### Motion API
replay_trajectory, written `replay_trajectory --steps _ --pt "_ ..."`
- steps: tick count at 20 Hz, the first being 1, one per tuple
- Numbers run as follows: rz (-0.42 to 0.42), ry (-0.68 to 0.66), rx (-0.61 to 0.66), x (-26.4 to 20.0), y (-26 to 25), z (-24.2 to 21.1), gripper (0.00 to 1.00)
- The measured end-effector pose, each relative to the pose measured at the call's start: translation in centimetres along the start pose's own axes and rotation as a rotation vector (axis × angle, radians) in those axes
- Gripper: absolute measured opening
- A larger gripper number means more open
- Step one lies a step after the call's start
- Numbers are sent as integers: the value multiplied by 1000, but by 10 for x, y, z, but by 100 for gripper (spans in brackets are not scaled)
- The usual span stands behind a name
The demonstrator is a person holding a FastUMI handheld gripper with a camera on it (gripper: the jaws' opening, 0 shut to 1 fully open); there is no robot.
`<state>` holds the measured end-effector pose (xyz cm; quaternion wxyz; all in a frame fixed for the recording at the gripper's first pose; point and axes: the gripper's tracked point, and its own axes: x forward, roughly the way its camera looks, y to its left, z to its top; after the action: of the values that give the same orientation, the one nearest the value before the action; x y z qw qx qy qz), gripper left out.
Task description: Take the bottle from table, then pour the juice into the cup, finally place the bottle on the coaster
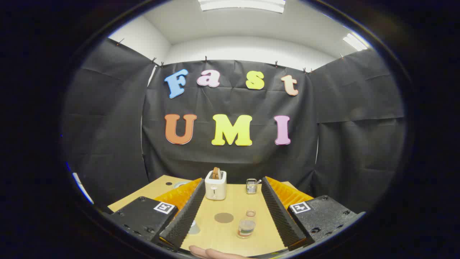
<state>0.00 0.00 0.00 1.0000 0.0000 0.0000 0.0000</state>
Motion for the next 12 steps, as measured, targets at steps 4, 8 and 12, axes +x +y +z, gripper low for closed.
replay_trajectory --steps 4,8,12 --pt "-2 18 1 -1 0 -5 100" --pt "-6 15 4 -4 -2 -2 100" --pt "-10 5 -6 -7 -4 0 100"
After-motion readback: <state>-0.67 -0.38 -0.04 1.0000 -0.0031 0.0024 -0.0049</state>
